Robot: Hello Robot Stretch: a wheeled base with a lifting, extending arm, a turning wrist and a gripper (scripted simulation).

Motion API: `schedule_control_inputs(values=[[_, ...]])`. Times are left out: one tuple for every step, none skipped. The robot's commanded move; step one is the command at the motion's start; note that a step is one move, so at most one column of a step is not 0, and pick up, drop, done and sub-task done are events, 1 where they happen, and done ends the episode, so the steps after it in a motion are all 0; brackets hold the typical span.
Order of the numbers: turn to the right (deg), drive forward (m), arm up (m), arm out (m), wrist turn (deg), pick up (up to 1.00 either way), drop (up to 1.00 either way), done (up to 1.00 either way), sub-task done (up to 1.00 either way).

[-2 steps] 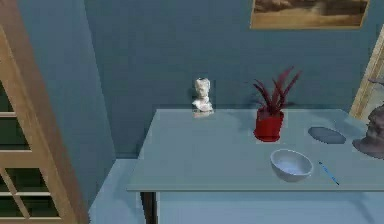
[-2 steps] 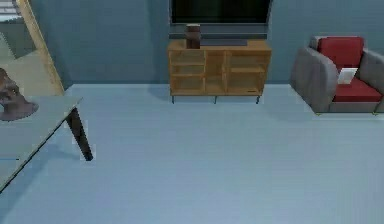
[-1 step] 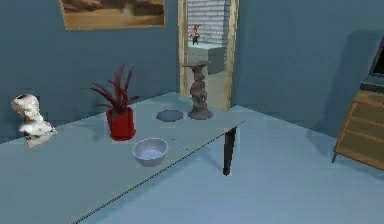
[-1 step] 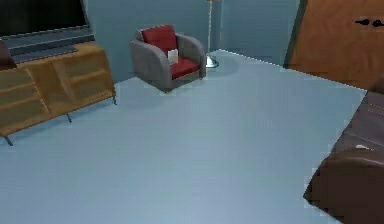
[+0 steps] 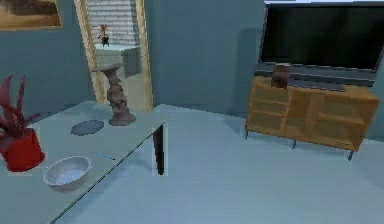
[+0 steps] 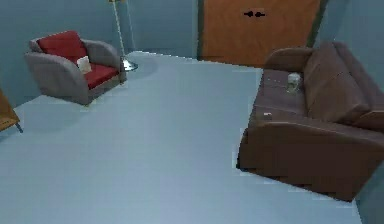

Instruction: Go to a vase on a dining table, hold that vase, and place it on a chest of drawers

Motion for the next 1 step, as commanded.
schedule_control_inputs(values=[[0.0, 0.8, 0.0, 0.0, 0.0, 0.0, 0.0, 0.0, 0.0]])
